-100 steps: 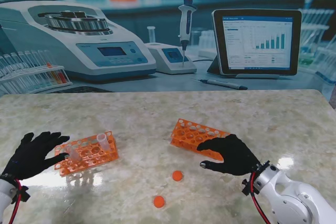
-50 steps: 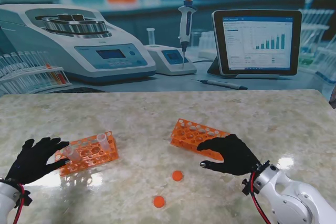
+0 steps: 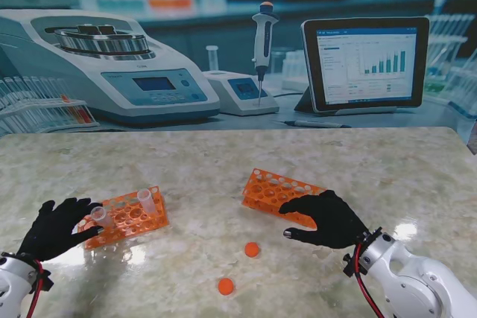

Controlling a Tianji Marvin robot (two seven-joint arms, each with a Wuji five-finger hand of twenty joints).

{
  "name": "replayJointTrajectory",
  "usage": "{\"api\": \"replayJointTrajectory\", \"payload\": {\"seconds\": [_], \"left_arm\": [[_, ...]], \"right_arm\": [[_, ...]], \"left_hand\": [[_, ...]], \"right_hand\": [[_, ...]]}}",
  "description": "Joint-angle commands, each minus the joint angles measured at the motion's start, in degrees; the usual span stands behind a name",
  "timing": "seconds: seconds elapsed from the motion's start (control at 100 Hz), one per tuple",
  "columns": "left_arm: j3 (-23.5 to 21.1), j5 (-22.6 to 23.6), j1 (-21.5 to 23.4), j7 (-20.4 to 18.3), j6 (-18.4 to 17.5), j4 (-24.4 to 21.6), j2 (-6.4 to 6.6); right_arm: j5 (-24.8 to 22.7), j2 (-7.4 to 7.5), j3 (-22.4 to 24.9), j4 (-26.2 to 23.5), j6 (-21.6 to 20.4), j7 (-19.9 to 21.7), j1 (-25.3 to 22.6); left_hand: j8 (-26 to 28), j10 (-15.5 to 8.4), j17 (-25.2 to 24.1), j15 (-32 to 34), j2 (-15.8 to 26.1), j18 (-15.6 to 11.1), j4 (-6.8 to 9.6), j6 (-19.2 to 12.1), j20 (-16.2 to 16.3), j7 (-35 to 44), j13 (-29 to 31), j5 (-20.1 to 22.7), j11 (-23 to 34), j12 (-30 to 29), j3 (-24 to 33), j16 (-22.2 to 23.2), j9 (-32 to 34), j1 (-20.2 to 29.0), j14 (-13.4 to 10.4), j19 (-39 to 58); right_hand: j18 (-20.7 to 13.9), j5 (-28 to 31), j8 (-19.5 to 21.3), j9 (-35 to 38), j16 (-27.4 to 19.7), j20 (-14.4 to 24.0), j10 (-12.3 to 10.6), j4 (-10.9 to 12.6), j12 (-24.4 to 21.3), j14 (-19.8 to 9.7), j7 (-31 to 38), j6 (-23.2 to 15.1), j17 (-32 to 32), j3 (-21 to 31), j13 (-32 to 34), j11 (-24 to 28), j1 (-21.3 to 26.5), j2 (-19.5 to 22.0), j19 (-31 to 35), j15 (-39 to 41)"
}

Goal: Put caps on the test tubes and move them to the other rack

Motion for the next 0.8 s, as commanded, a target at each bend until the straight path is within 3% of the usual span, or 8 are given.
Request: {"api": "replayJointTrajectory", "payload": {"seconds": [0.0, 0.39, 0.79], "left_arm": [[0.5, -0.2, -0.5, 0.0, 0.3, 0.7, 0.08], [2.9, -1.5, -2.6, -0.2, 1.4, 2.7, 0.14], [5.0, -2.7, -3.0, -1.4, 3.1, 1.8, 0.11]], "right_arm": [[0.0, 0.01, -0.2, 0.0, 0.1, 0.4, -0.2], [0.3, 0.05, -0.3, 0.0, 0.2, 0.8, 0.1], [0.3, 0.06, -0.3, 0.0, 0.1, 0.8, 0.1]], "left_hand": [[-0.7, -1.2, -1.0, -0.8, -0.4, -1.0, 0.55, -0.3, 1.0, -0.9, -2.2, -1.3, -0.8, -1.0, 0.3, -0.8, -2.0, -0.7, -1.5, -3.1], [-0.7, -1.2, -1.1, -0.9, -0.4, -1.0, 0.56, -0.1, 1.1, -0.8, -2.7, -1.3, -0.9, -1.0, 0.3, -0.8, -2.6, -0.6, -1.6, -3.1], [-0.6, -1.2, -1.2, -1.0, -0.4, -1.1, 0.55, -0.2, 1.2, -0.7, -3.1, -1.2, -0.9, -1.1, 0.3, -0.9, -2.9, -0.8, -1.8, -3.2]], "right_hand": [[-0.7, -0.4, 0.5, 0.2, -0.2, 0.5, 0.2, 1.4, 0.2, 0.0, -0.3, -0.5, -0.9, -0.9, -1.5, -0.1, -0.1, 0.7, -0.9, -0.4], [-0.7, -0.3, 0.5, 0.2, -0.2, 0.5, 0.1, 1.4, 0.2, -0.1, -0.3, -0.5, -1.0, -0.8, -1.5, -0.1, -0.1, 0.8, -0.9, -0.4], [-0.6, -0.3, 0.5, 0.2, -0.2, 0.5, 0.2, 1.4, 0.2, 0.1, -0.3, -0.6, -1.0, -0.8, -1.5, -0.1, -0.1, 0.7, -0.9, -0.4]]}}
